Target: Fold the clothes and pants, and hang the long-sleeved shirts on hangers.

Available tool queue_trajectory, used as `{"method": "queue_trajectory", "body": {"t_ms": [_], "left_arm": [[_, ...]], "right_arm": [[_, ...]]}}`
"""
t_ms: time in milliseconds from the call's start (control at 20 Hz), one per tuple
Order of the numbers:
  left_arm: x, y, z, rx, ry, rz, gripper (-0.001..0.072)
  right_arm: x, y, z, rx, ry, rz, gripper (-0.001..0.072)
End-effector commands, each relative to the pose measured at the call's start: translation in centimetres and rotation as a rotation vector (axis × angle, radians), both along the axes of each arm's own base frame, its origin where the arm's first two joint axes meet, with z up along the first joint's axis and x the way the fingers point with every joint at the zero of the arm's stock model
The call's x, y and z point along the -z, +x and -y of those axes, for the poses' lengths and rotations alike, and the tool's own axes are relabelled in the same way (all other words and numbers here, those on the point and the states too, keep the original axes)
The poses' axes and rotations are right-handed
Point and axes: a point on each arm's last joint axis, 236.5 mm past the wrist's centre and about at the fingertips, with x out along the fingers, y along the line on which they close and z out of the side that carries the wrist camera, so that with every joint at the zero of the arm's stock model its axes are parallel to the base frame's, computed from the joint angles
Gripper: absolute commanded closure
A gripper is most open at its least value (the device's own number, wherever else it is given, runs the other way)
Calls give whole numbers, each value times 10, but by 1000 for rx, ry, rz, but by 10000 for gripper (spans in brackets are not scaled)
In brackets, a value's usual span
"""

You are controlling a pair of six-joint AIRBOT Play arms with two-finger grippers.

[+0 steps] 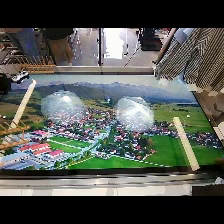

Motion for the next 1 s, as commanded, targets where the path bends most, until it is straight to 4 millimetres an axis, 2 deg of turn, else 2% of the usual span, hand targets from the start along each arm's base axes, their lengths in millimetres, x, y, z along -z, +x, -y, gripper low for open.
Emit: {"method": "queue_trajectory", "body": {"t_ms": [0,50,100,150,200,250,300,350,450,550,650,700,750,850,950], "left_arm": [[1,-1,0,3,1,-4,205],[1,-1,0,3,0,-5,205],[1,-1,0,3,1,-5,205],[1,-1,0,3,1,-5,205],[1,0,0,3,1,-5,205],[1,0,0,2,2,-5,205],[0,0,-1,0,7,0,205],[-3,3,-2,-1,12,16,205],[-6,5,-2,2,13,31,205],[-6,5,-2,2,13,31,205],[-6,5,-2,2,13,31,205],[-6,5,-2,2,13,31,205],[-6,5,-2,2,13,31,205],[-6,5,-2,2,13,31,205],[-6,5,-2,2,13,31,205]], "right_arm": [[-64,42,-60,-181,-213,-69,105],[-79,54,-83,-254,-259,-39,0],[-85,73,-107,-367,-262,31,13],[-81,102,-134,-541,-202,146,13],[-66,141,-167,-757,-72,267,14],[-38,188,-210,-989,128,343,15],[-4,230,-255,-1175,330,339,14],[41,266,-305,-1338,532,255,14],[133,305,-393,-1529,856,0,14],[190,332,-458,-1625,987,-161,13],[214,356,-495,-1681,900,-288,12],[218,365,-505,-1700,810,-343,12],[214,372,-510,-1716,716,-372,12],[192,382,-516,-1756,540,-369,12],[173,391,-517,-1779,472,-289,13]]}}
